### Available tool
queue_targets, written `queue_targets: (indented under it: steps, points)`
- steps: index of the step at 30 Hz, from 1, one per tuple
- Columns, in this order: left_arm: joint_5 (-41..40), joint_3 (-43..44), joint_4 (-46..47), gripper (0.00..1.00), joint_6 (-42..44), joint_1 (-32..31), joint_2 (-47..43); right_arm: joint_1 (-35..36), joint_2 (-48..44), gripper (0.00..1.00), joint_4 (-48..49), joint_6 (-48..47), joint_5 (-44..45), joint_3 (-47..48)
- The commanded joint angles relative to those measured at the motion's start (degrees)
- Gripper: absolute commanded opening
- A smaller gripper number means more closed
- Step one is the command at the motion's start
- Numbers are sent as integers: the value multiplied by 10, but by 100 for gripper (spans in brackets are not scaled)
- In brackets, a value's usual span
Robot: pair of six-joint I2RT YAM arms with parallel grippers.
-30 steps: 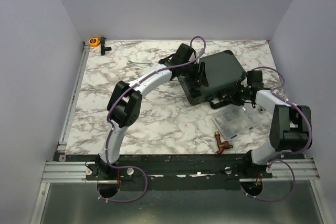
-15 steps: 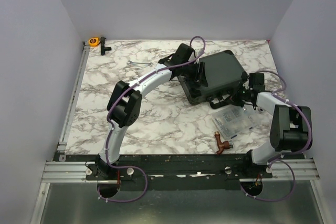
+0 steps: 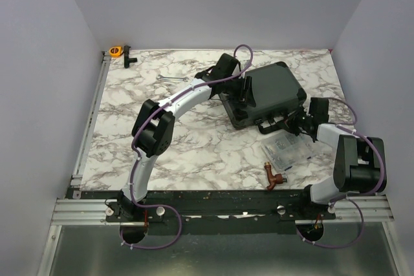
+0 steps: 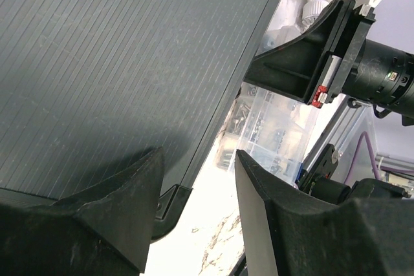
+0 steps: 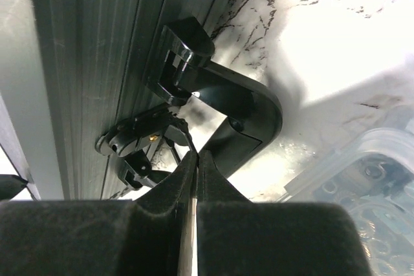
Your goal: Pack up texas hold em set
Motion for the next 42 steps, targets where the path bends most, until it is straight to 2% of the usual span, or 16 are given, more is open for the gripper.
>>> queue_targets:
  steps: [1,6,10,15,19,25,29,31,34,42]
  points:
    - [-21,-26,-103,49,15,-1,42,35,-21,5,78,70,-142,-6]
    - [-21,-28,-101,49,15,-2,42,35,-24,6,106,106,-167,-6]
    - [-21,-30,-101,49,15,-2,40,35,-30,7,189,188,-207,-7]
    - [-22,-31,-101,49,16,-3,40,34,-36,16,205,196,-203,29]
    - [-23,-30,-102,49,16,-3,38,34,-39,20,159,143,-173,35]
    - [-25,-30,-103,49,18,-4,38,34,-111,33,-69,-23,-19,77]
    - [-20,-28,-102,49,16,-5,41,34,-134,34,-136,-76,53,77]
    - [-21,-28,-103,49,16,-5,41,34,-140,34,-139,-82,72,62]
    - [-21,-27,-102,49,16,-6,41,34,-134,26,-118,-82,82,36]
    - [-37,-48,-94,48,9,-6,33,34,-83,26,3,-77,3,-4]
